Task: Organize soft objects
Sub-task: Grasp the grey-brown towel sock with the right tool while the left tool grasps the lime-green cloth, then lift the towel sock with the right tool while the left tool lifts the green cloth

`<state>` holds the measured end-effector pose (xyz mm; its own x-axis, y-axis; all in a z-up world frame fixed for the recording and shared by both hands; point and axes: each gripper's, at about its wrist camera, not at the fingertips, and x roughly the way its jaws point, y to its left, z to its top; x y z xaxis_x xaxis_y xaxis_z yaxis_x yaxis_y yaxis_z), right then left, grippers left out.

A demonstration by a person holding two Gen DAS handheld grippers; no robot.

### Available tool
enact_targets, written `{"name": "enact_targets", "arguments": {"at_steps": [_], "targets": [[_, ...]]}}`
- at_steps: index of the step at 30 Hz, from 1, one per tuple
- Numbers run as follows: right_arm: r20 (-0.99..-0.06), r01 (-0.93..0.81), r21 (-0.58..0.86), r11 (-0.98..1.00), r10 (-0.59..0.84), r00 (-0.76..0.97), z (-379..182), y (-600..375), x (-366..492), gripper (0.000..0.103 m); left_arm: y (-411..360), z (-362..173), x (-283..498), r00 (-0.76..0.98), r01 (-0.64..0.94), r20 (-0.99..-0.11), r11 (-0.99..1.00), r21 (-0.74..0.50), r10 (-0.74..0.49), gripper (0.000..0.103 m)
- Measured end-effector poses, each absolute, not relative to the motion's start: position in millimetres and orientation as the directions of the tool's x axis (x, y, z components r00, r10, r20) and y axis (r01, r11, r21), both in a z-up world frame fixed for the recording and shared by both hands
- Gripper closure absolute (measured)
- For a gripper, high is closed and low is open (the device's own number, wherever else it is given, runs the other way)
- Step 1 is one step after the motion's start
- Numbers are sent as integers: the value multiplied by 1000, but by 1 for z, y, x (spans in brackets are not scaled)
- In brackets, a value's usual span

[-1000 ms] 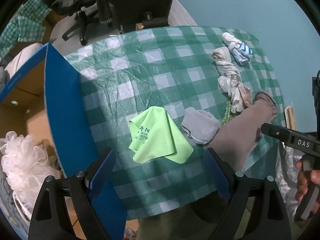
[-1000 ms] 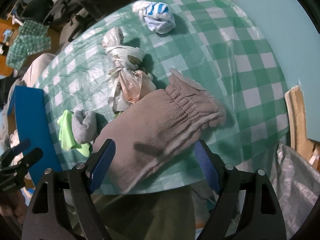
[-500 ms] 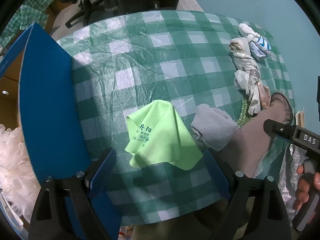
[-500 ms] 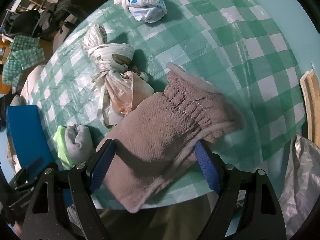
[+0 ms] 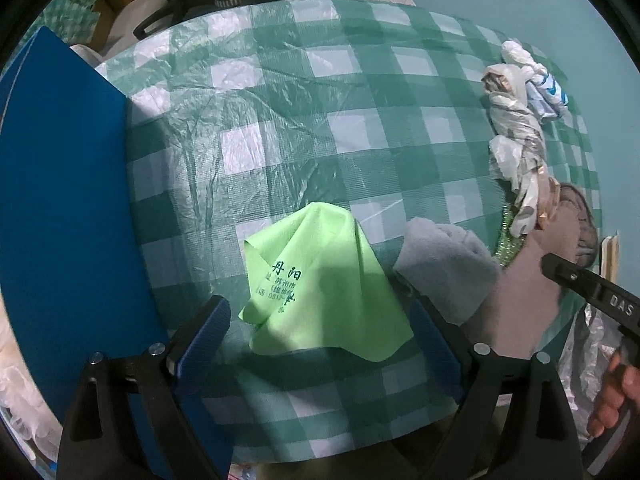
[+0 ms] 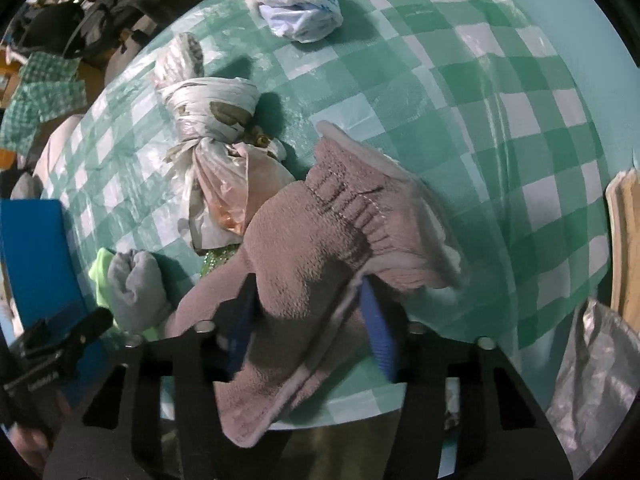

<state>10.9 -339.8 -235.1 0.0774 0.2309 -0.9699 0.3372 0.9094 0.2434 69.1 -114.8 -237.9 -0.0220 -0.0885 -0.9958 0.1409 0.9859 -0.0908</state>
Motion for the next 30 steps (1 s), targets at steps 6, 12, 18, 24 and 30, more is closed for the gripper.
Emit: {"name": "enact_targets", "arguments": {"at_steps": [6,12,18,24,30], "targets": [[-977,254,210,944,191,99,-218,-334,4,81,-112,-247,68,-23,129,-997,989,-75,-72,11],[-977,190,195,962,174,123,-201,-336,-1,90,-103,-252,59,-30,84,-995,991,-100,-98,11],[-979,166,173,971,151,137,-196,-343,0,91,-102,-257,61,-18,77,-995,992,-100,-98,23],[-978,131,162,978,142,151,-186,-359,0,91,-115,-260,58,-1,120,-999,991,-50,-50,75],[-985,51,98,994,89,150,-181,-368,5,91,-109,-256,55,20,120,-998,992,-51,-54,93]]}}
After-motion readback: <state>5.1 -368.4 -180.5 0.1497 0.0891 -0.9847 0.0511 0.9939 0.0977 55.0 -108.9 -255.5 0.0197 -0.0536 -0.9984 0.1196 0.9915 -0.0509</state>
